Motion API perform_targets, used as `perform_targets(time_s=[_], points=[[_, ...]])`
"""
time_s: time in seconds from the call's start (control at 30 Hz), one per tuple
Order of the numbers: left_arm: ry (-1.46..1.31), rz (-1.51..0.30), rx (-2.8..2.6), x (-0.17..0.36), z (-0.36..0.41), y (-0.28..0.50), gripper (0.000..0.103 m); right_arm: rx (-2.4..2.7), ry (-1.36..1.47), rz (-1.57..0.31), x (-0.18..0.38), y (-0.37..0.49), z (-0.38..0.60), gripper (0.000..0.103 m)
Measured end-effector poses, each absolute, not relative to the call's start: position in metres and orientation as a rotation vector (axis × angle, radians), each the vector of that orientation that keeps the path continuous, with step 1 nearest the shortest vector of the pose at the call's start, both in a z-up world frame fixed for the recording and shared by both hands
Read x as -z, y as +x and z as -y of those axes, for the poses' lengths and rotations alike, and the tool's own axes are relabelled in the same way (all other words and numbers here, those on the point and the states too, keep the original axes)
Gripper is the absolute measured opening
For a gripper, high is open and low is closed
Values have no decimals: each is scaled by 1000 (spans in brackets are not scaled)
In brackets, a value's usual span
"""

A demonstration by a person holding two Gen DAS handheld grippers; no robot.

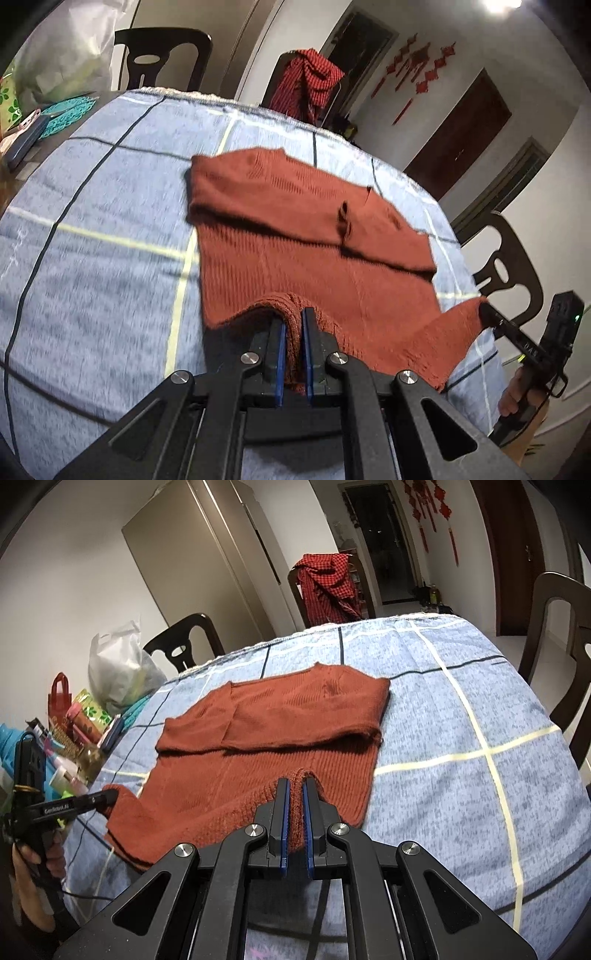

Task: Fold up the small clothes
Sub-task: 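Lift the hem with both grippers and fold it over toward the collar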

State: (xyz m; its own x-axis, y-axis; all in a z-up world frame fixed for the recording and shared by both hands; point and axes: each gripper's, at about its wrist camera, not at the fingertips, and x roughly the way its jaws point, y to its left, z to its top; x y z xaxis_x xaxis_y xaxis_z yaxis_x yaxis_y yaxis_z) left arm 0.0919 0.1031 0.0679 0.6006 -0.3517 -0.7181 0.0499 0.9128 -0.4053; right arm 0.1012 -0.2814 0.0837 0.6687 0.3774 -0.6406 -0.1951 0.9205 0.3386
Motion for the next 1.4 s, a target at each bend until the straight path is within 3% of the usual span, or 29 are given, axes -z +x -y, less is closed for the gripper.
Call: perform_targets(time_s=[0.73, 1.4], points=[[-408, -779, 192, -94, -102, 197, 10, -298, 291, -784, -102, 199, 285, 6], [-465, -904, 108, -59, -112, 308, 10, -267, 360, -932, -71, 313, 278, 6]])
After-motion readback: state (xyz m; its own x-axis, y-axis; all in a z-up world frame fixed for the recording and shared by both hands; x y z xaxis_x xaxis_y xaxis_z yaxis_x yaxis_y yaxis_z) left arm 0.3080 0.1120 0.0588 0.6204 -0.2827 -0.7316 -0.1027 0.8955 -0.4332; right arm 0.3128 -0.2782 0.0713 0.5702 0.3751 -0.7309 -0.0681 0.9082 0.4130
